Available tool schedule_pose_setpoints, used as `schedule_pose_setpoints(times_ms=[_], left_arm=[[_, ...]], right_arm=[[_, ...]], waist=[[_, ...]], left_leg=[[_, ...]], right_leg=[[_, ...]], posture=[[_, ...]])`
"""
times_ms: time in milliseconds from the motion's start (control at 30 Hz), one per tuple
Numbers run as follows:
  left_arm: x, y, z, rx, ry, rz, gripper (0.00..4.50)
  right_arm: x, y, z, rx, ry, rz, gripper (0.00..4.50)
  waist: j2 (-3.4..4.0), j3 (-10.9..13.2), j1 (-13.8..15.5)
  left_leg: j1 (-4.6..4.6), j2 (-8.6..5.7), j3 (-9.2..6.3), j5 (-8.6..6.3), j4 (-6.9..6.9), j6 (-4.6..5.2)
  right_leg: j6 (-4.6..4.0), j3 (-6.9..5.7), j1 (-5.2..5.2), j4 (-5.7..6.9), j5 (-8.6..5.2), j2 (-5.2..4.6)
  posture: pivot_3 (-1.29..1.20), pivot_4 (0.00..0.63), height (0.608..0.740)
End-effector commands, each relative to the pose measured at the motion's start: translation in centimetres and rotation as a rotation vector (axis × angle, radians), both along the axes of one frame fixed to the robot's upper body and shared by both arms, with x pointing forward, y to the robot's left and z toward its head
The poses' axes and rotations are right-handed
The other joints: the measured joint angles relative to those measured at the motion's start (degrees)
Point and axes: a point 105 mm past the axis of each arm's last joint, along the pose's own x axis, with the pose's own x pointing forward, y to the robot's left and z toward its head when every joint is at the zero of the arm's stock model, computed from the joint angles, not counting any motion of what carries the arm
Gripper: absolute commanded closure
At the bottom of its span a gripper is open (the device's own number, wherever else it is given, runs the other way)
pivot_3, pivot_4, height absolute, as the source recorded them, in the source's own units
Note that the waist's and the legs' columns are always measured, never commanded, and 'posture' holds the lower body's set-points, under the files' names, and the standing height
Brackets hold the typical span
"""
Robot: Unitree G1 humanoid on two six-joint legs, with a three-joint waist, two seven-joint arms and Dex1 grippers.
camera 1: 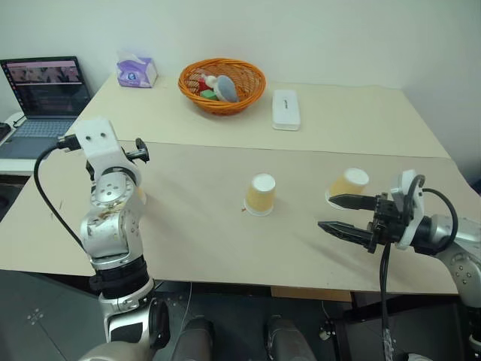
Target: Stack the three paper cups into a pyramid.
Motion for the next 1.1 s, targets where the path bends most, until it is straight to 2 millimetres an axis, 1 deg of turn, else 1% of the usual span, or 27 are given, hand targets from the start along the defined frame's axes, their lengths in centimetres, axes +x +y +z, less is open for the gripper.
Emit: schedule_pose_setpoints(times_ms=[33, 233, 333, 533, 900, 1100], left_arm=[[-0.6, 0.4, -0.2, 0.0, 0.003, 0.028, 0.01], [-1.3, 0.7, -0.7, 0.006, 0.019, 0.054, 0.01], [-1.5, 0.8, -0.4, 0.026, 0.007, 0.057, 0.01], [-1.8, 1.2, -0.5, 0.048, 0.008, 0.067, 0.01], [-2.4, 2.1, -1.9, 0.055, 0.034, 0.109, 0.01], [-2.2, 2.3, -3.6, 0.049, 0.084, 0.103, 0.01]], right_arm=[[-0.2, -0.2, 1.5, 0.0, -0.056, 0.005, 0.0], [-0.3, -0.3, 1.3, -0.008, -0.046, 0.005, 0.0], [-0.3, -0.2, 1.3, -0.007, -0.045, 0.008, 0.0], [-0.2, -0.1, 1.3, 0.003, -0.042, 0.012, 0.0], [0.0, -0.1, 1.3, -0.004, -0.043, 0.016, 0.0], [0.2, -0.1, 1.6, -0.004, -0.05, 0.017, 0.0]], waist=[[0.0, 0.0, 0.0], [0.0, 0.0, 0.1], [0.0, 0.0, 0.1], [0.0, 0.0, 0.1], [0.0, 0.0, 0.1], [0.0, 0.0, 0.1]], left_leg=[[0.01, 0.0, 0.0, 0.0, 0.0, 0.0], [-0.01, -0.01, 0.0, 0.0, 0.0, 0.0], [-0.02, -0.01, 0.0, 0.0, 0.0, 0.0], [-0.01, -0.01, 0.0, 0.0, 0.0, 0.0], [-0.01, -0.01, 0.0, 0.0, 0.0, 0.0], [-0.01, -0.01, 0.0, 0.0, 0.01, 0.0]], right_leg=[[0.0, 0.0, 0.0, 0.01, 0.0, 0.0], [0.0, 0.0, 0.0, -0.04, 0.0, -0.01], [0.0, 0.0, 0.0, -0.02, 0.0, -0.01], [0.0, 0.0, 0.01, -0.03, 0.0, -0.01], [0.0, -0.01, 0.01, -0.03, 0.0, -0.01], [0.0, -0.01, 0.01, -0.01, 0.0, -0.01]], posture=[[0.0, 0.15, 0.675], [0.0, 0.15, 0.675], [0.0, 0.15, 0.675], [0.0, 0.15, 0.675], [0.0, 0.15, 0.675], [0.0, 0.15, 0.675]])
